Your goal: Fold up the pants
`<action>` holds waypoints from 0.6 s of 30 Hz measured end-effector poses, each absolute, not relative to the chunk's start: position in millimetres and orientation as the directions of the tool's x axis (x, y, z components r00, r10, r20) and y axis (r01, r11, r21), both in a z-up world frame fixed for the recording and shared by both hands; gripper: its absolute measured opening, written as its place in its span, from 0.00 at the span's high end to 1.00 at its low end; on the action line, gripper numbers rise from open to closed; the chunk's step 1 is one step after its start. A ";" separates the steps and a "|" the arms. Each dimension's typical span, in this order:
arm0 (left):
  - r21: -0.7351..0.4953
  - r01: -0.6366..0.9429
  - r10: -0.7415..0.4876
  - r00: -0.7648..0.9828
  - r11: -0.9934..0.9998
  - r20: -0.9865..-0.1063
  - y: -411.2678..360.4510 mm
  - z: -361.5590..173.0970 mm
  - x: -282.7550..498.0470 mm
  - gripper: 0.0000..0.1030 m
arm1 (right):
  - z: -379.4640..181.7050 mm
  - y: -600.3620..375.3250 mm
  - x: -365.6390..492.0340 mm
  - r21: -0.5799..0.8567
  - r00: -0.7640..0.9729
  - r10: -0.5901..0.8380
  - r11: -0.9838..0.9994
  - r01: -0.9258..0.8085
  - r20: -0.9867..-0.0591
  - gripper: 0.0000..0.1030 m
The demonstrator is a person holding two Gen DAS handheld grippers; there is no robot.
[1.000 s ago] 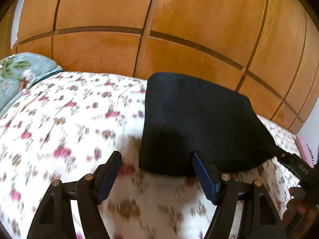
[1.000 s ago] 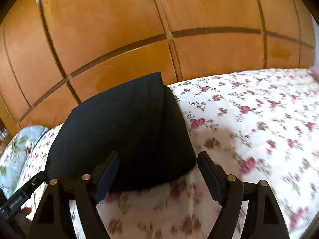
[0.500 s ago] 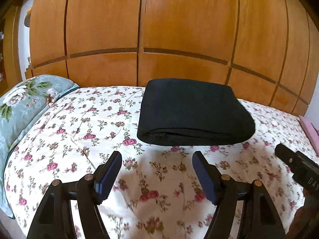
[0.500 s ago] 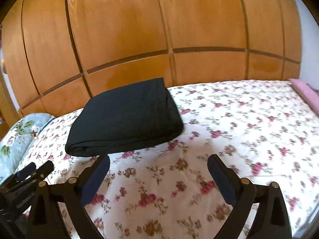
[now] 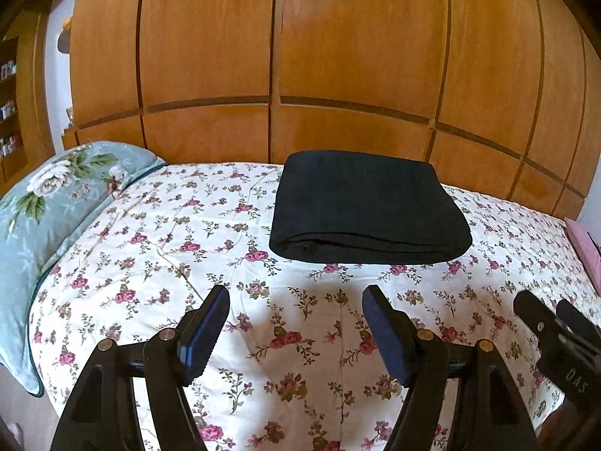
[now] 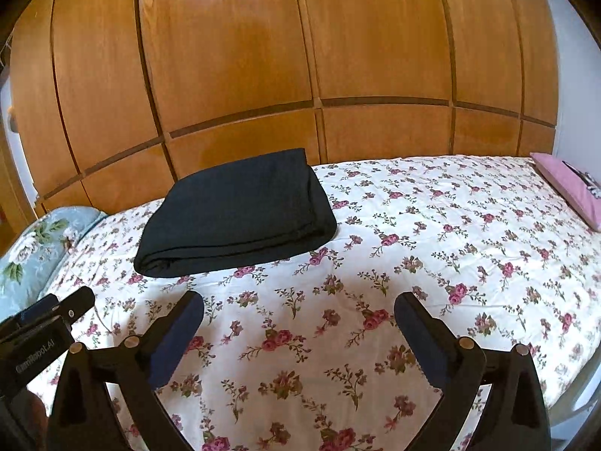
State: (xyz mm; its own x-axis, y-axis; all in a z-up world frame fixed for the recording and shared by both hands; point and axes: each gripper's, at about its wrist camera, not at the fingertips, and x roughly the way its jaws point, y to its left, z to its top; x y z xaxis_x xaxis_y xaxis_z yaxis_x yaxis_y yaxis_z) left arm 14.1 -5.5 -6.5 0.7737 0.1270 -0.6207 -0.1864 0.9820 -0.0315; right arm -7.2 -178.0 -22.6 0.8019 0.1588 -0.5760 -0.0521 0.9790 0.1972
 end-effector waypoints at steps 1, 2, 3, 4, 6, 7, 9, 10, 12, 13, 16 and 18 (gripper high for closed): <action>-0.026 -0.184 0.129 0.776 0.983 -0.617 -6.4 -5.8 12.1 0.28 | -22.0 -177.8 -6.7 0.202 0.801 0.160 0.978 -0.050 -0.576 0.01; -0.024 -0.179 0.127 0.779 0.984 -0.614 -6.9 -5.1 10.1 0.28 | -20.8 -177.4 -6.8 0.204 0.800 0.160 0.978 -0.048 -0.578 0.01; -0.021 -0.177 0.127 0.780 0.984 -0.612 -7.5 -4.5 8.6 0.28 | -19.9 -176.5 -7.5 0.204 0.801 0.161 0.978 -0.049 -0.577 0.01; -0.016 -0.177 0.131 0.782 0.984 -0.610 -7.9 -4.2 7.4 0.28 | -19.3 -175.0 -8.1 0.199 0.802 0.159 0.979 -0.052 -0.576 0.01; -0.003 -0.172 0.135 0.783 0.985 -0.607 -9.5 -3.4 5.3 0.28 | -20.1 -171.2 -8.7 0.181 0.799 0.147 0.982 -0.048 -0.583 0.01; 0.004 -0.170 0.138 0.784 0.985 -0.605 -10.1 -3.1 4.6 0.28 | -21.0 -169.7 -8.6 0.179 0.796 0.147 0.983 -0.049 -0.587 0.01; 0.015 -0.166 0.141 0.785 0.986 -0.604 -11.1 -2.8 3.9 0.28 | -23.5 -168.4 -8.3 0.188 0.789 0.154 0.981 -0.050 -0.595 0.01; 0.017 -0.163 0.140 0.784 0.986 -0.604 -11.3 -2.8 3.8 0.28 | -24.8 -167.8 -8.4 0.190 0.786 0.154 0.981 -0.048 -0.598 0.01; 0.019 -0.162 0.140 0.785 0.987 -0.603 -12.0 -2.9 3.0 0.28 | -26.5 -167.8 -8.2 0.189 0.782 0.155 0.981 -0.048 -0.603 0.01; 0.018 -0.161 0.139 0.784 0.987 -0.605 -12.1 -2.9 3.1 0.28 | -26.8 -167.5 -8.0 0.188 0.781 0.157 0.981 -0.052 -0.604 0.01; 0.016 -0.164 0.140 0.784 0.986 -0.605 -11.1 -2.9 2.8 0.28 | -25.6 -166.7 -8.6 0.183 0.786 0.154 0.982 -0.053 -0.599 0.01; 0.014 -0.168 0.142 0.780 0.986 -0.609 -10.0 -3.0 3.3 0.28 | -25.5 -166.7 -8.4 0.183 0.787 0.154 0.982 -0.053 -0.598 0.01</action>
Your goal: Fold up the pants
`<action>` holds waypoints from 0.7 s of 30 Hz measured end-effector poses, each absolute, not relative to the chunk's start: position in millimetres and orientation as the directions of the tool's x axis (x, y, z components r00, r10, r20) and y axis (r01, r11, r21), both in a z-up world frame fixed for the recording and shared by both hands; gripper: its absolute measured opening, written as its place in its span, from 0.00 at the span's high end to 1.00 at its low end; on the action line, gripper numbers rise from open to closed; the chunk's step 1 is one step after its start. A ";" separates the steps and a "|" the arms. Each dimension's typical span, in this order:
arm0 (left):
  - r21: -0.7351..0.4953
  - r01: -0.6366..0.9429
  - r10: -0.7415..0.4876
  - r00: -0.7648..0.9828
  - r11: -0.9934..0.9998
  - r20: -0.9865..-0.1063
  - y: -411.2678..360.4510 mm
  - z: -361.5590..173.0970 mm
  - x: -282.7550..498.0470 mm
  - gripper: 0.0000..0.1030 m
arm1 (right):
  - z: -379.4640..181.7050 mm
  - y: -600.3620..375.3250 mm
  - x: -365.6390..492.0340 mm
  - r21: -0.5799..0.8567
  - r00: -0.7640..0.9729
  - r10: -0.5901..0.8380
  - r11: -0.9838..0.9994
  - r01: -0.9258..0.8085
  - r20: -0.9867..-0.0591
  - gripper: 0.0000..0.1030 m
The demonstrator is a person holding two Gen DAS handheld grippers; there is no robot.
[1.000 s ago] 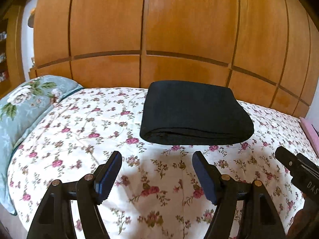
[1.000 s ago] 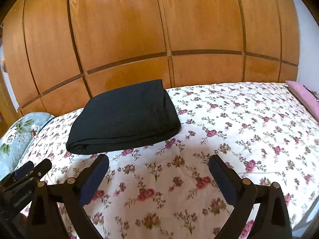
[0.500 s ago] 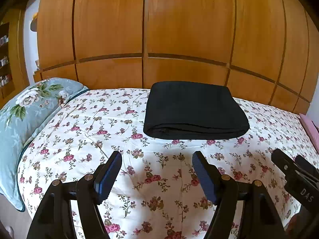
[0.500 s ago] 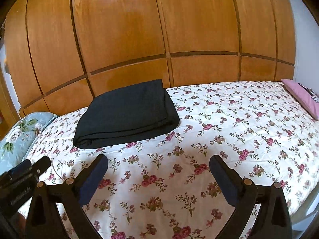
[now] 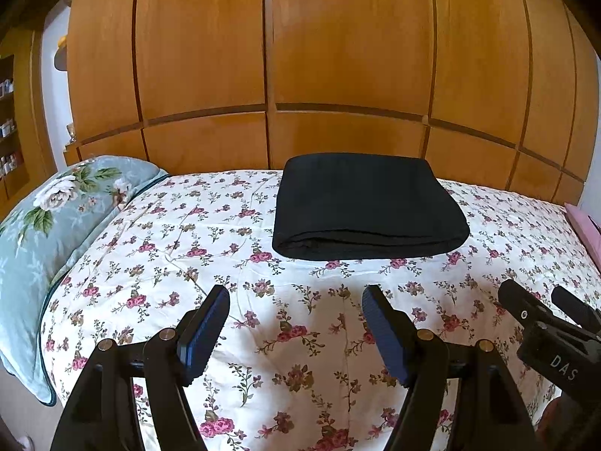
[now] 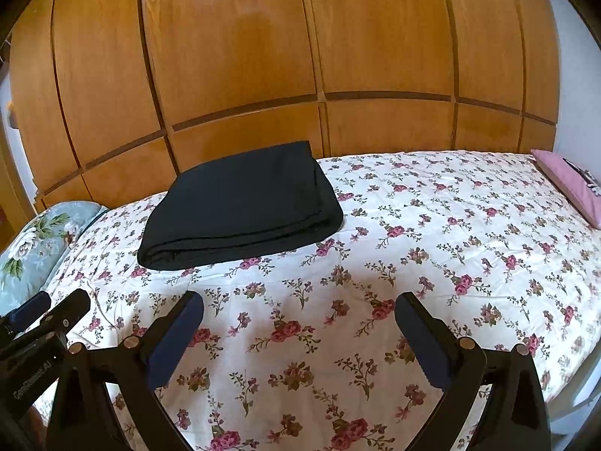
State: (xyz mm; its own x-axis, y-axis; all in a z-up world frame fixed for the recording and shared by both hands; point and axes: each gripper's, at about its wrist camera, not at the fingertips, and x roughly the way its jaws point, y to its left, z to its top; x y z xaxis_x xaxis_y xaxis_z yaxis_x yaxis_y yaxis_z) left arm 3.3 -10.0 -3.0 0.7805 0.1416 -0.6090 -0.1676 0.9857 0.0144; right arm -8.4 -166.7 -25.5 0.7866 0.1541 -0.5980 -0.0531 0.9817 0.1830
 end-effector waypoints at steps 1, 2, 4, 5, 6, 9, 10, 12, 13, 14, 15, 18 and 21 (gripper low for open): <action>0.015 -0.169 0.143 0.780 0.985 -0.609 -9.4 -3.2 3.5 0.28 | -25.6 -166.9 -8.3 0.184 0.786 0.154 0.982 -0.053 -0.598 0.01; 0.015 -0.168 0.142 0.778 0.986 -0.612 -8.8 -3.5 3.9 0.28 | -26.1 -167.3 -8.0 0.187 0.785 0.158 0.981 -0.054 -0.599 0.01; 0.015 -0.165 0.139 0.774 0.986 -0.618 -8.8 -4.3 4.4 0.28 | -26.9 -168.2 -7.2 0.191 0.782 0.161 0.980 -0.054 -0.602 0.01; 0.017 -0.165 0.140 0.772 0.986 -0.620 -8.9 -4.9 4.5 0.28 | -27.2 -167.8 -7.2 0.193 0.781 0.162 0.980 -0.054 -0.603 0.01; 0.019 -0.165 0.141 0.770 0.986 -0.622 -9.2 -5.5 4.6 0.28 | -27.5 -167.4 -7.1 0.194 0.780 0.163 0.979 -0.055 -0.604 0.01; 0.021 -0.170 0.145 0.766 0.985 -0.627 -9.1 -7.6 4.7 0.28 | -28.1 -165.5 -7.3 0.193 0.778 0.169 0.979 -0.062 -0.605 0.01; 0.021 -0.171 0.146 0.766 0.985 -0.627 -8.9 -8.0 4.6 0.28 | -28.3 -164.6 -7.3 0.191 0.778 0.170 0.979 -0.065 -0.605 0.01; 0.025 -0.176 0.153 0.764 0.984 -0.626 -8.4 -9.3 4.8 0.28 | -28.6 -162.7 -7.6 0.188 0.777 0.173 0.979 -0.071 -0.605 0.01; 0.027 -0.175 0.153 0.764 0.984 -0.627 -8.5 -9.6 4.9 0.28 | -28.7 -161.8 -7.6 0.187 0.776 0.174 0.980 -0.074 -0.606 0.01; 0.028 -0.175 0.153 0.763 0.984 -0.628 -8.7 -10.0 4.9 0.28 | -29.0 -161.6 -7.4 0.186 0.775 0.174 0.980 -0.075 -0.607 0.01; 0.029 -0.176 0.155 0.763 0.984 -0.627 -8.6 -10.2 5.0 0.28 | -29.2 -161.6 -7.2 0.186 0.775 0.174 0.980 -0.075 -0.607 0.01; 0.032 -0.178 0.159 0.762 0.983 -0.628 -8.4 -10.8 5.2 0.28 | -30.0 -162.2 -6.7 0.188 0.774 0.176 0.979 -0.075 -0.609 0.01; 0.032 -0.181 0.160 0.759 0.983 -0.631 -8.1 -12.0 5.9 0.28 | -30.7 -162.8 -6.3 0.192 0.772 0.179 0.978 -0.076 -0.610 0.01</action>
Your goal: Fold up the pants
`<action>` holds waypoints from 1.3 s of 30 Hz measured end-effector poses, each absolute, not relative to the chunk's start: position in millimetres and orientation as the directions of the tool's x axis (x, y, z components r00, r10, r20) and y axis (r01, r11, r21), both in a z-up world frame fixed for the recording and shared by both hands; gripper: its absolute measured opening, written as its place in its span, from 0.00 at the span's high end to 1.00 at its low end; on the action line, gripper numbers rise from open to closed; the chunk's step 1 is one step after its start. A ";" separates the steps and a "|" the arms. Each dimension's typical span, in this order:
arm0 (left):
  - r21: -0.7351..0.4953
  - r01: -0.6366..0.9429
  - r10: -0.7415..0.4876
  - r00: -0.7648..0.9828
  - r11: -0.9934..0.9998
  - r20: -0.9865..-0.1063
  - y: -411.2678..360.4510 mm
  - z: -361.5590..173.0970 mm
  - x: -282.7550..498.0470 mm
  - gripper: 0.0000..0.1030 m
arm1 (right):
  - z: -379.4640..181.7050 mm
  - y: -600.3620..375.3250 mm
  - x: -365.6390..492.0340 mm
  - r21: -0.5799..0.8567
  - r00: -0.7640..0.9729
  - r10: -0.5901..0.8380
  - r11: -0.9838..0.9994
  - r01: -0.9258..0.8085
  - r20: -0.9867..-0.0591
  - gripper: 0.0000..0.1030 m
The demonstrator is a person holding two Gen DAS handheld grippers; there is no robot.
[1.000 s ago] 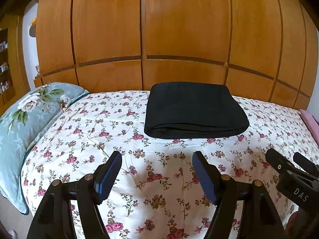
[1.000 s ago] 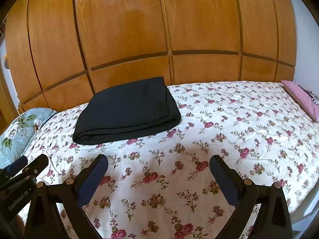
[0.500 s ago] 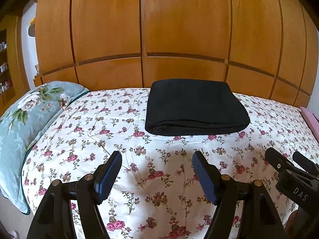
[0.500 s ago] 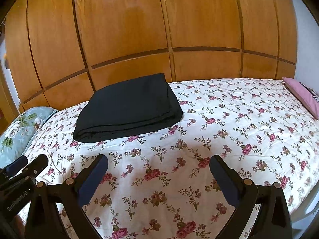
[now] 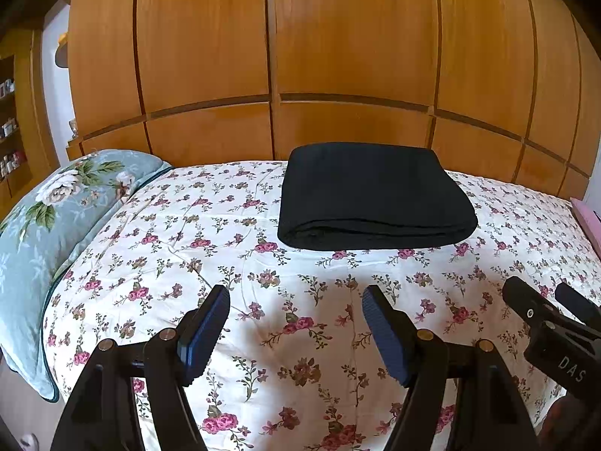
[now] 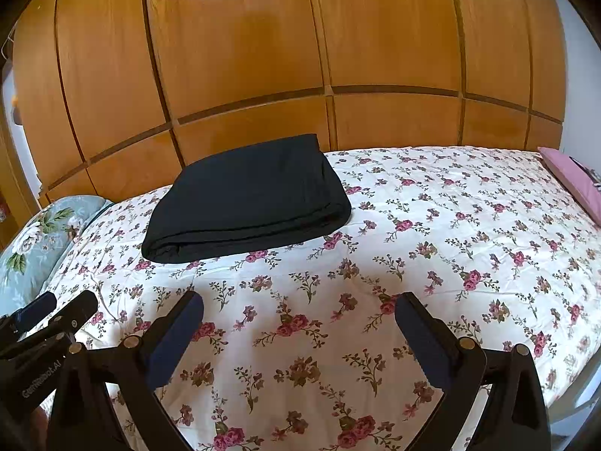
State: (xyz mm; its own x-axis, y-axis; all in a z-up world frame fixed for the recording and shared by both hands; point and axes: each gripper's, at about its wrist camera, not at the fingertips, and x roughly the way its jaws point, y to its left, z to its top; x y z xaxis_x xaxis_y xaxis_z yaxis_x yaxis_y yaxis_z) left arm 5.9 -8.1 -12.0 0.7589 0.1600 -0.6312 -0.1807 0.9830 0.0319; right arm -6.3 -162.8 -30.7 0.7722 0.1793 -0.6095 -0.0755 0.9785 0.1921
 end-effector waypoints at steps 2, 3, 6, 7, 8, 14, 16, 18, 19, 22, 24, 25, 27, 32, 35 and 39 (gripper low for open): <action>0.035 -0.181 0.162 0.756 0.983 -0.635 -7.7 -13.2 6.3 0.28 | -31.5 -162.2 -6.0 0.193 0.769 0.180 0.978 -0.076 -0.613 0.01; 0.034 -0.182 0.161 0.754 0.983 -0.637 -7.5 -13.7 6.6 0.28 | -31.9 -161.8 -5.8 0.193 0.768 0.181 0.978 -0.076 -0.615 0.01; 0.033 -0.183 0.162 0.751 0.982 -0.640 -7.5 -14.4 6.4 0.28 | -32.5 -161.1 -5.8 0.195 0.766 0.184 0.978 -0.078 -0.616 0.01; 0.033 -0.184 0.162 0.751 0.982 -0.640 -7.4 -14.6 6.5 0.28 | -32.5 -161.2 -5.8 0.194 0.766 0.184 0.978 -0.079 -0.616 0.01; 0.034 -0.184 0.163 0.751 0.982 -0.640 -7.7 -14.9 6.7 0.28 | -32.7 -161.1 -5.6 0.193 0.766 0.183 0.978 -0.079 -0.616 0.01; 0.036 -0.180 0.160 0.745 0.983 -0.648 -8.0 -16.7 7.6 0.28 | -34.8 -161.8 -4.5 0.198 0.762 0.183 0.978 -0.073 -0.622 0.01; 0.038 -0.182 0.163 0.745 0.983 -0.647 -8.5 -17.2 7.8 0.28 | -35.2 -162.1 -4.2 0.196 0.762 0.181 0.978 -0.072 -0.622 0.01; 0.038 -0.182 0.163 0.742 0.983 -0.650 -8.6 -18.0 8.1 0.28 | -35.7 -162.1 -3.8 0.196 0.761 0.181 0.978 -0.072 -0.623 0.01; 0.039 -0.183 0.163 0.741 0.982 -0.651 -8.7 -18.4 8.3 0.28 | -35.8 -162.2 -3.9 0.197 0.759 0.182 0.978 -0.072 -0.625 0.01; 0.038 -0.182 0.162 0.740 0.982 -0.653 -9.0 -19.0 8.4 0.28 | -36.8 -162.1 -3.4 0.200 0.756 0.185 0.977 -0.073 -0.627 0.01; 0.041 -0.181 0.164 0.738 0.983 -0.655 -8.7 -19.7 9.0 0.28 | -37.2 -162.0 -3.1 0.201 0.756 0.186 0.977 -0.073 -0.628 0.01; 0.040 -0.180 0.162 0.737 0.983 -0.656 -8.7 -20.0 9.3 0.28 | -37.2 -161.9 -3.1 0.200 0.755 0.186 0.977 -0.074 -0.628 0.01; 0.039 -0.179 0.160 0.737 0.983 -0.657 -8.5 -20.3 9.6 0.28 | -37.7 -161.3 -2.8 0.199 0.753 0.187 0.977 -0.075 -0.630 0.01; 0.039 -0.179 0.160 0.732 0.983 -0.662 -7.2 -22.0 10.4 0.28 | -40.1 -161.1 -2.3 0.201 0.749 0.190 0.977 -0.077 -0.635 0.01; 0.038 -0.179 0.158 0.730 0.983 -0.665 -6.8 -22.9 11.2 0.28 | -41.1 -160.5 -2.0 0.200 0.746 0.189 0.977 -0.076 -0.639 0.01; 0.037 -0.178 0.157 0.724 0.983 -0.672 -7.2 -25.2 11.8 0.28 | -42.6 -161.4 -0.9 0.201 0.742 0.192 0.976 -0.078 -0.642 0.01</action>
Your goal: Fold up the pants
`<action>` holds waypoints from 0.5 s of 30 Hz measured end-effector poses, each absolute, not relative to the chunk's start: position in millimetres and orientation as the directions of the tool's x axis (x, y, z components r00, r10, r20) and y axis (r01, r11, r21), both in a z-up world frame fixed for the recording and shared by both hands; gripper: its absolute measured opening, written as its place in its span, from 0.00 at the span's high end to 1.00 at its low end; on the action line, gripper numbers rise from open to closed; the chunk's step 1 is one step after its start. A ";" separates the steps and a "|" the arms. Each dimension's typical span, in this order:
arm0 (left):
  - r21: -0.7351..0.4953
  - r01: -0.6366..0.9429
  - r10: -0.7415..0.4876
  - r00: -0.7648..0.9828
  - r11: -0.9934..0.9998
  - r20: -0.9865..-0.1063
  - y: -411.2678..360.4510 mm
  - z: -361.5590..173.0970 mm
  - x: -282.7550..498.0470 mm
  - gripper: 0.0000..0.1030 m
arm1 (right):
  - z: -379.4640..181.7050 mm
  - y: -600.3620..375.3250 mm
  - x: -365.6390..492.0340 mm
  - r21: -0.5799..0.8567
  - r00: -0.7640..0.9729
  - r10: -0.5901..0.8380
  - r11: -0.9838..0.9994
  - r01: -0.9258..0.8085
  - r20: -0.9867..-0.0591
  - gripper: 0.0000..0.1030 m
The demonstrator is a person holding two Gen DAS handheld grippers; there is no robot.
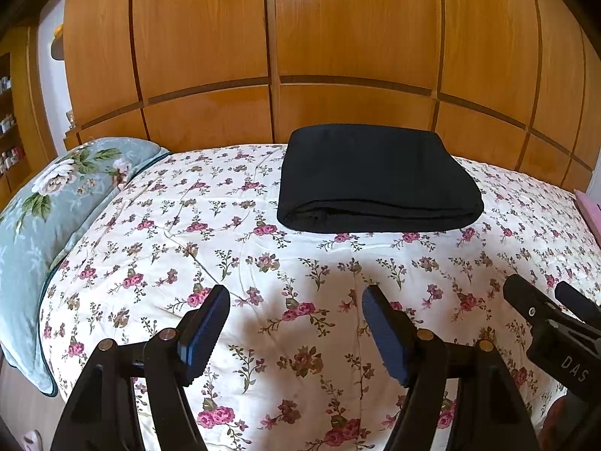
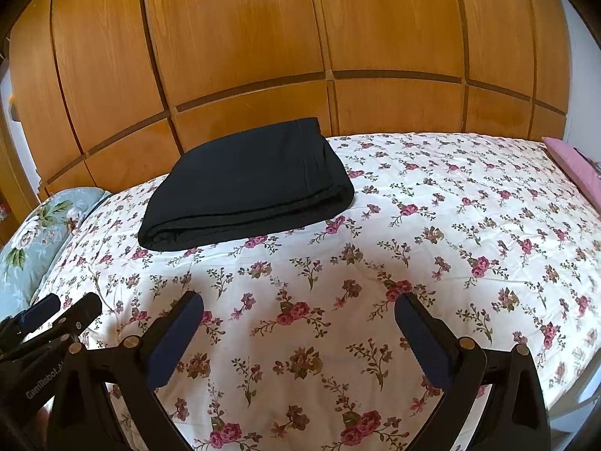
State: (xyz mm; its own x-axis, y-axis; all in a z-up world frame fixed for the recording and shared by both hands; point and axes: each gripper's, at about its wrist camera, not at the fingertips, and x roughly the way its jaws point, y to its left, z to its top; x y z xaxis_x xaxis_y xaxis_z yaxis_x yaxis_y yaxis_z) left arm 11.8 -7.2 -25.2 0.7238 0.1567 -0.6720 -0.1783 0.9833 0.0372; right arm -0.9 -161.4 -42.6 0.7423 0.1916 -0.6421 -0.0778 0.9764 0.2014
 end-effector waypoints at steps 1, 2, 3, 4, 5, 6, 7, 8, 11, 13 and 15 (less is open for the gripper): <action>0.038 -0.179 0.157 0.722 0.983 -0.674 -7.4 -25.8 11.9 0.28 | -43.0 -161.6 -0.9 0.202 0.742 0.191 0.976 -0.077 -0.642 0.01; 0.037 -0.178 0.156 0.719 0.983 -0.677 -7.2 -26.6 12.3 0.28 | -43.7 -161.7 -0.5 0.201 0.741 0.191 0.976 -0.077 -0.644 0.01; 0.037 -0.178 0.156 0.718 0.983 -0.679 -7.0 -27.3 12.6 0.28 | -44.3 -161.4 -0.3 0.201 0.738 0.192 0.976 -0.077 -0.647 0.01; 0.038 -0.179 0.157 0.716 0.983 -0.680 -6.6 -27.8 12.9 0.28 | -44.6 -161.4 -0.1 0.203 0.738 0.192 0.976 -0.077 -0.647 0.01; 0.038 -0.178 0.156 0.714 0.983 -0.683 -6.1 -28.4 13.1 0.28 | -45.1 -161.8 0.0 0.203 0.738 0.192 0.976 -0.076 -0.647 0.01; 0.036 -0.178 0.154 0.713 0.983 -0.683 -5.8 -28.5 13.2 0.28 | -45.4 -161.9 0.3 0.203 0.737 0.193 0.976 -0.076 -0.648 0.01; 0.035 -0.178 0.154 0.714 0.983 -0.683 -5.6 -28.7 13.2 0.28 | -45.7 -162.1 0.5 0.204 0.735 0.194 0.976 -0.077 -0.649 0.01; 0.037 -0.178 0.155 0.713 0.983 -0.684 -5.6 -28.9 13.3 0.28 | -45.9 -162.2 0.6 0.204 0.736 0.194 0.976 -0.077 -0.649 0.01; 0.038 -0.175 0.152 0.710 0.984 -0.687 -5.0 -30.2 14.0 0.28 | -47.0 -162.7 1.2 0.202 0.732 0.195 0.976 -0.079 -0.653 0.01; 0.036 -0.173 0.150 0.707 0.984 -0.691 -4.7 -31.3 14.6 0.28 | -47.8 -163.1 1.1 0.203 0.731 0.195 0.976 -0.078 -0.654 0.01; 0.034 -0.173 0.147 0.701 0.984 -0.697 -4.3 -33.1 15.3 0.28 | -49.0 -163.3 1.6 0.204 0.726 0.197 0.976 -0.079 -0.659 0.01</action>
State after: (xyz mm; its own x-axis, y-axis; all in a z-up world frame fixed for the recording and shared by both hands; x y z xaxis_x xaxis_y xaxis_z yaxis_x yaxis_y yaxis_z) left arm 15.3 -4.3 -33.1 0.7015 0.1473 -0.6973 -0.1732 0.9843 0.0338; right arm 1.6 -163.3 -49.0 0.7259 0.1966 -0.6592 -0.0792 0.9758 0.2038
